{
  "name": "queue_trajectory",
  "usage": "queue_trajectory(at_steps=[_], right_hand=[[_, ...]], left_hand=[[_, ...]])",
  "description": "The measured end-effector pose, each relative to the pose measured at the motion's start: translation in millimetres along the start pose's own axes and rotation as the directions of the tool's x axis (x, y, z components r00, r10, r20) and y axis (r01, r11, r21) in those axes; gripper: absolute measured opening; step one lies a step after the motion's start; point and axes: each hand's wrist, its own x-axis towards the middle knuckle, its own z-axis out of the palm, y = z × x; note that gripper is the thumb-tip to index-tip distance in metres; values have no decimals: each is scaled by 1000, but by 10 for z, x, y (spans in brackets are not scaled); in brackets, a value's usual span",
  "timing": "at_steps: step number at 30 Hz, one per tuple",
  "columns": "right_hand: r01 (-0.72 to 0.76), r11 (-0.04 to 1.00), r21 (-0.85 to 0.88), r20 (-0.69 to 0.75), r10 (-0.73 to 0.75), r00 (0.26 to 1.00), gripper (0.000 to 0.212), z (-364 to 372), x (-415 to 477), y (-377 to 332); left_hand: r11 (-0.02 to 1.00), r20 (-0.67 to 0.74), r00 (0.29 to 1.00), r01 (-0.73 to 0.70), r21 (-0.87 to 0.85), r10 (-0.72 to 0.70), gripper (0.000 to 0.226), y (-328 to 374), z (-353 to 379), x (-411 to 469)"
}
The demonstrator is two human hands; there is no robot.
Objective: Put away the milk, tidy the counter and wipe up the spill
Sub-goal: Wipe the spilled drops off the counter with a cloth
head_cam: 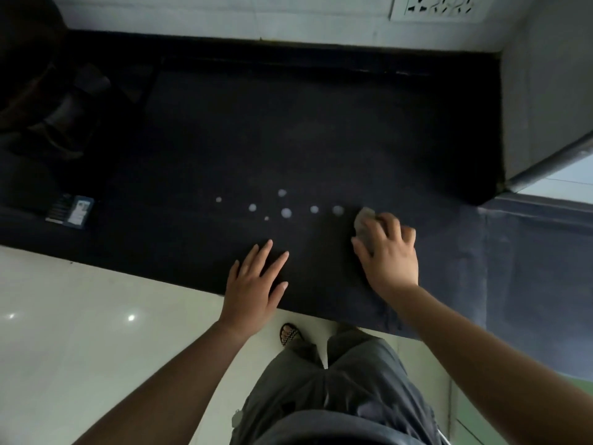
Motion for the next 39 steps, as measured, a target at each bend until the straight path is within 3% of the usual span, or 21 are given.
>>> queue_trajectory(at_steps=[4, 10, 13, 15, 21, 26, 28, 31, 36, 39], right_hand=[[-123, 992, 40, -3, 123, 992, 46, 54, 526, -226], [232, 973, -5, 82, -231, 970, 47, 104, 43, -188], [269, 963, 4, 156, -266, 951, 49, 14, -75, 2], [248, 969, 2, 123, -246, 961, 49, -11, 40, 69], [1, 1000, 7, 43, -1, 999, 47, 123, 563, -363], [312, 950, -6, 128, -309, 942, 46, 121, 340, -301], [372, 928, -15, 145, -366, 919, 47, 69, 220, -132], [309, 951, 13, 134, -308, 942, 46, 54, 260, -78], [-6, 999, 49, 78, 2, 997, 46, 223, 562, -623], [111, 994, 24, 88, -112, 990, 46, 338, 548, -851]], left_hand=[[999, -2, 1000, 30, 35, -30, 53, 55, -13, 12], [997, -3, 997, 83, 13, -83, 54, 148, -33, 24], [995, 22, 995, 95, -6, -94, 55, 160, -44, 17], [993, 44, 992, 115, -12, -114, 54, 174, -56, 15], [989, 73, 987, 145, 3, -144, 55, 237, -94, 29], [988, 82, 985, 154, -4, -154, 56, 232, -95, 27], [991, 73, 989, 129, -26, -127, 57, 208, -134, 23], [982, 33, 992, 122, -143, -118, 56, 179, -248, 76], [984, -28, 997, 64, -168, -70, 46, -9, -495, 293], [988, -48, 999, 5, -157, -12, 44, -250, -677, 489]])
